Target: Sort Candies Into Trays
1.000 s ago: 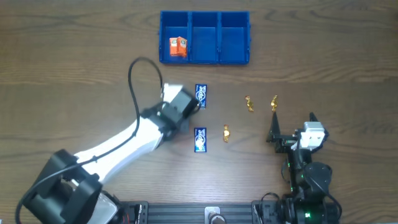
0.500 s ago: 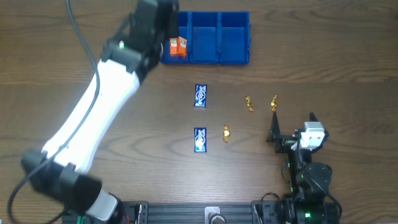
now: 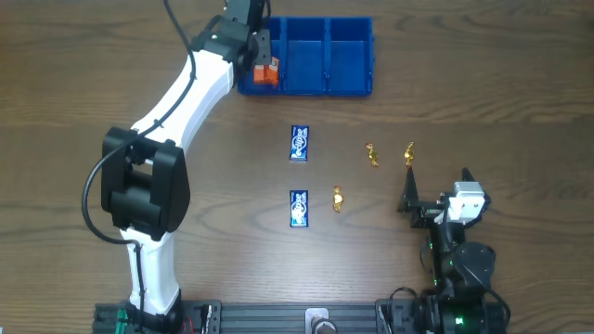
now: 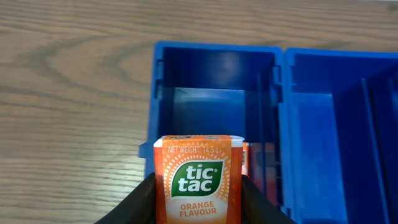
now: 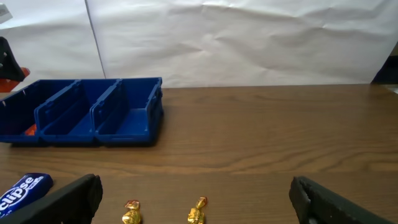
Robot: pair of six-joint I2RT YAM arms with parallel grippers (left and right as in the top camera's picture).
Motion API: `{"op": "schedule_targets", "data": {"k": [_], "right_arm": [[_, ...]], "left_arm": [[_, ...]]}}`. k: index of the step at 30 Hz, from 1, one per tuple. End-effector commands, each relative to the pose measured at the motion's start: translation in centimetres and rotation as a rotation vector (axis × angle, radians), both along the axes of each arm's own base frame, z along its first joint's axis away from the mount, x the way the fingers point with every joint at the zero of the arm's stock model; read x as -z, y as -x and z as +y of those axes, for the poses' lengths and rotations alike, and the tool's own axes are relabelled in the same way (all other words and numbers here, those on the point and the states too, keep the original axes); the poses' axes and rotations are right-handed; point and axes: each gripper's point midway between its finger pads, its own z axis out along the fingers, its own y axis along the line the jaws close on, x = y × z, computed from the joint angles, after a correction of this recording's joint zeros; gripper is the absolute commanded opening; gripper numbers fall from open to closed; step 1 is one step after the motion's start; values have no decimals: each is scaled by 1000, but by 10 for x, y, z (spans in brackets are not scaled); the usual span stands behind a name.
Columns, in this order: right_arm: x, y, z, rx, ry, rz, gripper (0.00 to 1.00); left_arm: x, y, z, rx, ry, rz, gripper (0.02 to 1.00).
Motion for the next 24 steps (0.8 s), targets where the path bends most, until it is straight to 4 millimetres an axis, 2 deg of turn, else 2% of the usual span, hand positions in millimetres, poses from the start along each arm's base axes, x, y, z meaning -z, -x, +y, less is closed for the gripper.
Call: {"op": "schedule_targets", "data": {"k": [1, 9, 11, 12, 14, 16, 17, 20, 24], "right_arm": [[1, 0, 2, -11, 8, 3, 998], [1, 0, 2, -11, 7, 3, 998], [1, 0, 2, -11, 8, 3, 998], [1, 0, 2, -10, 7, 3, 998], [1, 0, 2, -11, 8, 3, 998], [1, 0, 2, -11, 8, 3, 998], [1, 0, 2, -10, 7, 3, 998], [1, 0, 2, -11, 8, 3, 998], [1, 0, 2, -11, 8, 3, 998]], "left_arm": [[-12, -3, -8, 16, 35, -22, 312], [-4, -2, -10, 22, 29, -5, 327], [-4, -1, -10, 22, 28, -3, 380], [-4, -1, -9, 22, 28, -3, 457], [-5, -2, -8, 18, 26, -6, 713], [-13, -2, -7, 13, 24, -21, 908], [-23, -1, -4, 3, 19, -39, 961], [-62, 6, 4, -20, 12, -105, 991], [-153, 37, 18, -40, 62, -288, 996]]}}
